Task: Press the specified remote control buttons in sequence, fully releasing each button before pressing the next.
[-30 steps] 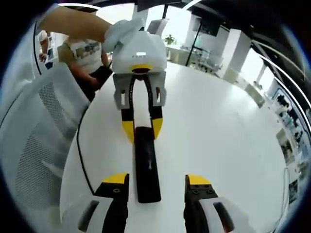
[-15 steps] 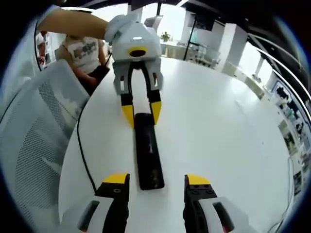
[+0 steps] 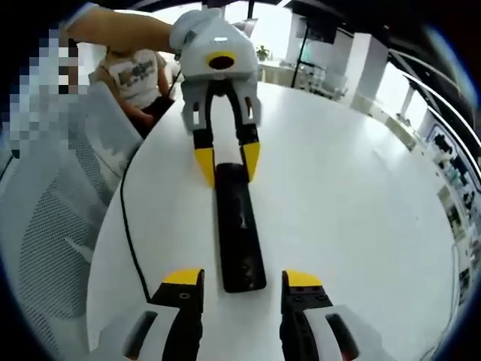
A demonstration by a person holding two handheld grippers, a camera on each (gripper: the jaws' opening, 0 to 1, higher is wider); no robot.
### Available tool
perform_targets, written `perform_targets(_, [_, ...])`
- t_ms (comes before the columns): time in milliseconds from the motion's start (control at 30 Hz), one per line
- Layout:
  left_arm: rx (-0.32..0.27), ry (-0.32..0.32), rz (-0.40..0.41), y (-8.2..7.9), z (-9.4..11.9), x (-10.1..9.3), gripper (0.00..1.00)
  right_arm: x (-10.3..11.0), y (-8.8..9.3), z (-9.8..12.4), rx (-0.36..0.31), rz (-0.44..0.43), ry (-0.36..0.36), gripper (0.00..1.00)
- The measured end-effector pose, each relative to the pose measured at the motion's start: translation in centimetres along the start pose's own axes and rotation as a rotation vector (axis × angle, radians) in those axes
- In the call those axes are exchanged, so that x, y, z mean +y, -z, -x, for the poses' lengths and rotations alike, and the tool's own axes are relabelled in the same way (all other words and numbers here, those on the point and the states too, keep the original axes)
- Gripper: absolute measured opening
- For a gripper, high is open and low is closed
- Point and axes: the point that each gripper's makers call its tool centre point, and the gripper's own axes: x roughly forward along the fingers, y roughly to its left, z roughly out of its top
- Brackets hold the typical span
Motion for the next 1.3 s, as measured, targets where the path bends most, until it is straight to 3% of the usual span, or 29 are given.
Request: perform_targets(1300, [-0.017,0.009,0.006,0.1,0.0,-0.1,0.24,-0.1,0.2,-1.0,0.031,0.004,-0.036,0.21])
